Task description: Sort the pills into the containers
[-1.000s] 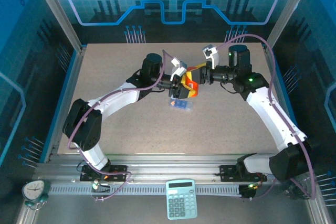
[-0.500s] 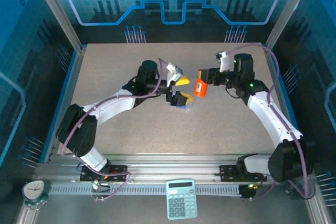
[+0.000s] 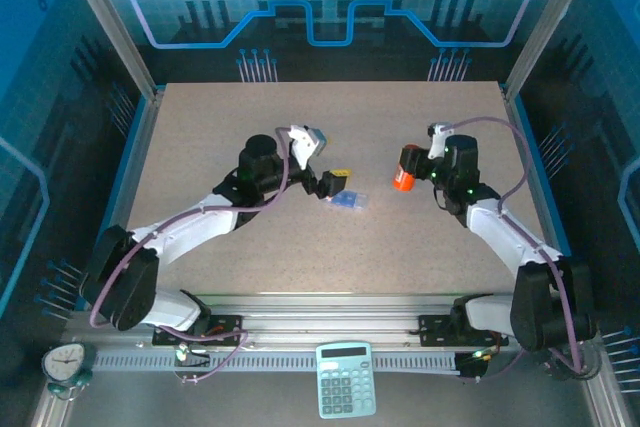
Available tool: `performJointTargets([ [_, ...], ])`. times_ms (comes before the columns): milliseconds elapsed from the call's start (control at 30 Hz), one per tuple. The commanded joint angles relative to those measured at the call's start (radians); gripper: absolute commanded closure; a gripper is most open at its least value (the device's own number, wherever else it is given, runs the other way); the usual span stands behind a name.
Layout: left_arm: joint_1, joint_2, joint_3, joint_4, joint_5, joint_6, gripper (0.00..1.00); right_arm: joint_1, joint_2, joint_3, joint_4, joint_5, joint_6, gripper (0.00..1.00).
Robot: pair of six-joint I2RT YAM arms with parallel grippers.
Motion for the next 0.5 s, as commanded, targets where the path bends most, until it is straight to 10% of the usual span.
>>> performJointTargets([
  [0,0.004,-0.034,-0.018,0.074,-0.16,0.017,0.01,0.017,-0.022,-0.048,0.189,0.145,-0.037,0.8],
  [467,0.003,-0.051,0.012,0.048,-0.252,0.042,0.01,0.115,0.055,-0.233,0.467,0.384,-0.061,0.79],
])
